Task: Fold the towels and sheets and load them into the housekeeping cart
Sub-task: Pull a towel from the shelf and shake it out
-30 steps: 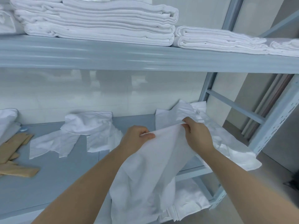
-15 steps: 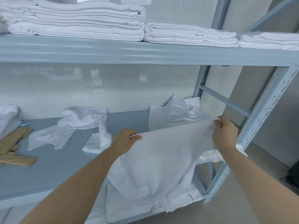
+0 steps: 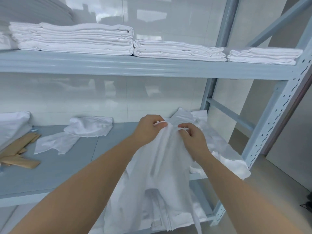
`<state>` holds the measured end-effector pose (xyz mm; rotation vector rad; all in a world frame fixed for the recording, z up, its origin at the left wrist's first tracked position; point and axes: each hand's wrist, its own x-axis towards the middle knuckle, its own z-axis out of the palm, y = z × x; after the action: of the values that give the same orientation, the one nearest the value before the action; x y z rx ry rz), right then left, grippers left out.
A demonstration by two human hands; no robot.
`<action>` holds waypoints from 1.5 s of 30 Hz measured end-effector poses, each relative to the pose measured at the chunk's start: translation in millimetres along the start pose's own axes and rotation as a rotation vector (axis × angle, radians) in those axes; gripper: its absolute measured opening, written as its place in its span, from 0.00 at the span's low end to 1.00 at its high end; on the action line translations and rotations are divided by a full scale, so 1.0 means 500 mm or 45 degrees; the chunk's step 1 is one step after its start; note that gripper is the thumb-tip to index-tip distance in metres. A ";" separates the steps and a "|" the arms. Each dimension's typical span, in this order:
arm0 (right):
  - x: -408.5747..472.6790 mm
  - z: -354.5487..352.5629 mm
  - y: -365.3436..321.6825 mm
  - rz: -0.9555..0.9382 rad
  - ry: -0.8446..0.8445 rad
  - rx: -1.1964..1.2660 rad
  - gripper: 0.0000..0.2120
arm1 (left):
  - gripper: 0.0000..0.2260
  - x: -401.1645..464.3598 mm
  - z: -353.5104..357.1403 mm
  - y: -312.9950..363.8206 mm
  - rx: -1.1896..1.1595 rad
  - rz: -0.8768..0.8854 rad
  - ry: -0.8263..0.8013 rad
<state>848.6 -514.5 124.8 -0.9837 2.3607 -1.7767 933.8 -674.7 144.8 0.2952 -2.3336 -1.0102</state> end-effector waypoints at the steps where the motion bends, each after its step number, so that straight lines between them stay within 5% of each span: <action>1: 0.000 0.010 -0.005 -0.027 -0.076 -0.017 0.07 | 0.08 0.000 0.002 0.012 0.007 0.022 -0.019; 4: 0.003 0.036 -0.024 -0.113 -0.224 -0.094 0.02 | 0.09 0.001 -0.011 0.034 -0.044 0.068 -0.068; 6: 0.011 0.048 -0.029 -0.150 -0.207 -0.155 0.11 | 0.09 -0.002 -0.027 0.037 -0.061 0.085 -0.081; 13: 0.020 0.075 -0.083 -0.252 0.092 -0.109 0.19 | 0.12 -0.057 -0.065 -0.017 -0.122 -0.024 -0.052; 16: 0.023 0.071 -0.116 -0.265 0.197 -0.107 0.14 | 0.18 -0.093 -0.054 -0.056 -0.154 -0.122 -0.104; 23: 0.031 0.044 -0.152 -0.219 0.421 -0.128 0.08 | 0.14 -0.142 -0.029 -0.113 -0.166 -0.286 -0.236; 31: 0.014 -0.011 -0.116 0.085 0.646 -0.138 0.20 | 0.15 -0.098 -0.077 -0.094 -0.228 -0.181 0.174; 36: -0.013 0.005 -0.099 0.139 0.404 -0.091 0.07 | 0.10 -0.048 -0.081 -0.020 -0.244 -0.059 0.182; 41: -0.022 0.059 -0.119 -0.013 -0.029 -0.107 0.14 | 0.09 -0.036 -0.074 0.013 -0.213 0.010 0.085; 43: -0.015 0.082 -0.119 -0.017 -0.143 -0.241 0.06 | 0.10 -0.036 -0.080 0.013 -0.231 0.020 0.066; 45: -0.007 0.099 -0.115 -0.044 -0.187 -0.361 0.16 | 0.09 -0.039 -0.092 0.004 -0.238 0.014 0.063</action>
<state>897.0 -563.7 156.7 -1.1468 2.5595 -1.3489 976.5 -692.6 163.4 0.2312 -2.1752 -1.1925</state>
